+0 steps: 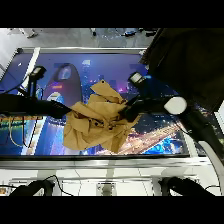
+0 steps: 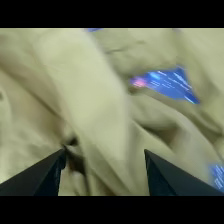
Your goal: Fold the clothes and pants, and hang the long-sleeved shirts on hangers.
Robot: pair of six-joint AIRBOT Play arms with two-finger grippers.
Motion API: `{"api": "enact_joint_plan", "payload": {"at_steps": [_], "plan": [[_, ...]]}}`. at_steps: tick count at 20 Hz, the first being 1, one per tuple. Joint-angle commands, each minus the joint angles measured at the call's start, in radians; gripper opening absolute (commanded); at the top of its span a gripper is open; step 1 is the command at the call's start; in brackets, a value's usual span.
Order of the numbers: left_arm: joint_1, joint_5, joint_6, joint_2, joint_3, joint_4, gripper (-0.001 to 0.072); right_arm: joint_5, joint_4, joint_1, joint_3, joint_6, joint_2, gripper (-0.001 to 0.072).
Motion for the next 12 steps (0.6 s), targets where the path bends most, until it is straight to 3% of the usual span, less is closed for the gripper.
{"api": "enact_joint_plan", "payload": {"at_steps": [1,4,12], "plan": [[-0.028,-0.033,0.002,-0.011,-0.023,0.000,0.0034,-0.096,-0.024,0.130,-0.008,-0.105,-0.084,0.0567],[-0.028,-0.032,0.003,-0.011,-0.023,0.001,0.0035,-0.185,-0.023,0.178,-0.005,-0.105,-0.162,0.0569],[-0.028,-0.032,0.003,-0.011,-0.023,0.001,0.0034,-0.233,-0.009,0.232,0.000,-0.169,-0.189,0.0566]]}}
